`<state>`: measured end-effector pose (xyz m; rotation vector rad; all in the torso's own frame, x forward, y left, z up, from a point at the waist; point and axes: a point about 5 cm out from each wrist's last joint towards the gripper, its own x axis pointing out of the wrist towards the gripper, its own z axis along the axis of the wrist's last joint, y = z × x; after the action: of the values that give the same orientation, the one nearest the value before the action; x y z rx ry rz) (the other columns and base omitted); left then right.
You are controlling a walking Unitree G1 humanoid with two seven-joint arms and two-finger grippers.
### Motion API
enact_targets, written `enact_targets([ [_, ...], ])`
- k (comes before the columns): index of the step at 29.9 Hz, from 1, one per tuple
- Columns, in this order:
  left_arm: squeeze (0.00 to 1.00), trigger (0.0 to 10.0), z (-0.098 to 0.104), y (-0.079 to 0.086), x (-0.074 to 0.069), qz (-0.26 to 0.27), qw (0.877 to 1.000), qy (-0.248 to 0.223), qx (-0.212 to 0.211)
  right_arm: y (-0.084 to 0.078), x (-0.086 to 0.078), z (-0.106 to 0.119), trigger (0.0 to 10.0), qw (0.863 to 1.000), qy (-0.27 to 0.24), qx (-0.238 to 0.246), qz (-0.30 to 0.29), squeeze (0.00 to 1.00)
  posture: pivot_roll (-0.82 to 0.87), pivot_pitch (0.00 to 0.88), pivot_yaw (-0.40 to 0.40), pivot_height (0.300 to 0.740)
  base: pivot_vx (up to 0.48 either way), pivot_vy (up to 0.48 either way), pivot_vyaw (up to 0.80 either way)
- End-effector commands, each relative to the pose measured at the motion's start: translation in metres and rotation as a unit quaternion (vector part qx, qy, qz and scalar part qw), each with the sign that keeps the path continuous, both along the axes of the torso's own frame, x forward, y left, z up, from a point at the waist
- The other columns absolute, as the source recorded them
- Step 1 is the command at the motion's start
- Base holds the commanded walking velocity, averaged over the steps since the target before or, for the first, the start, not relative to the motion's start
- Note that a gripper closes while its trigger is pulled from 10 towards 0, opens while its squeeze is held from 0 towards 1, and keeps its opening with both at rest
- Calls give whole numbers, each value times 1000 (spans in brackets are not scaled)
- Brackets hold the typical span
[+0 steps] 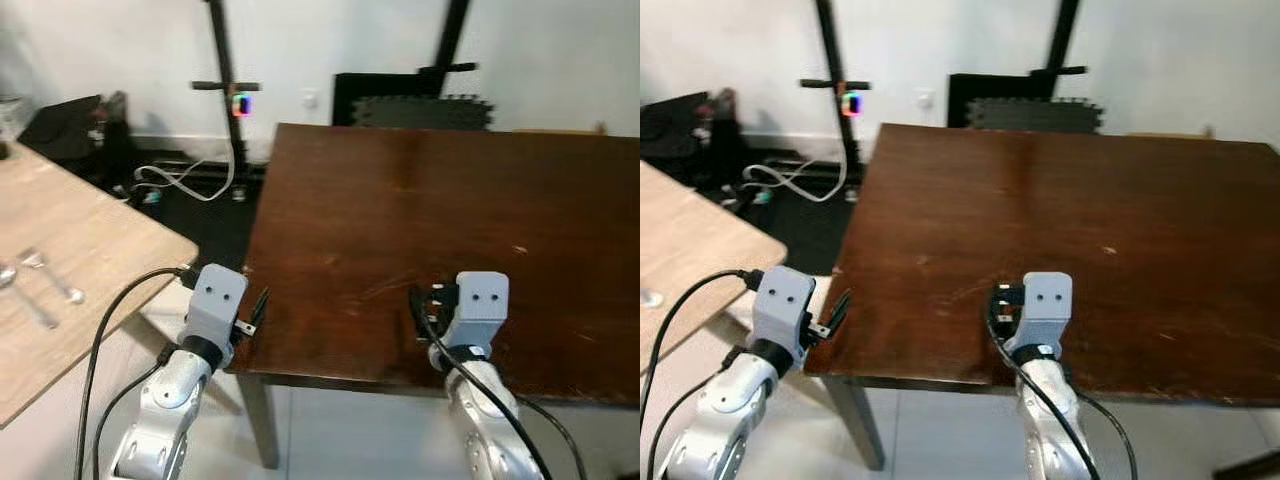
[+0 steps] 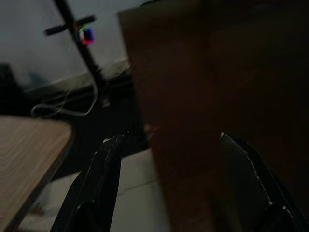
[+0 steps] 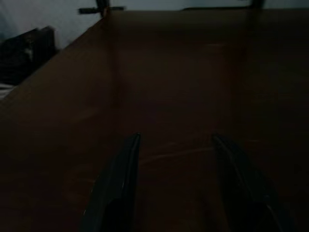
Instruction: Setting the table
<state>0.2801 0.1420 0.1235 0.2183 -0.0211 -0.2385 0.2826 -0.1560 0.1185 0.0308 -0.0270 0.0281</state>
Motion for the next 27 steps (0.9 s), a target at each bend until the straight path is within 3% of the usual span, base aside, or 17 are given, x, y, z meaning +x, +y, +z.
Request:
enact_targets([
  [1, 0, 10000, -1, 0, -2, -2, 1000, 4, 5, -4, -1, -4, 10000, 1000, 11, 4, -7, 0, -51, 34, 53, 740, 0, 0, 800],
  [27, 0, 10000, -3, -3, 0, -4, 1000, 8, 6, -9, 0, -5, 10000, 1000, 16, 8, -16, 0, -59, 24, 51, 740, 0, 0, 800],
])
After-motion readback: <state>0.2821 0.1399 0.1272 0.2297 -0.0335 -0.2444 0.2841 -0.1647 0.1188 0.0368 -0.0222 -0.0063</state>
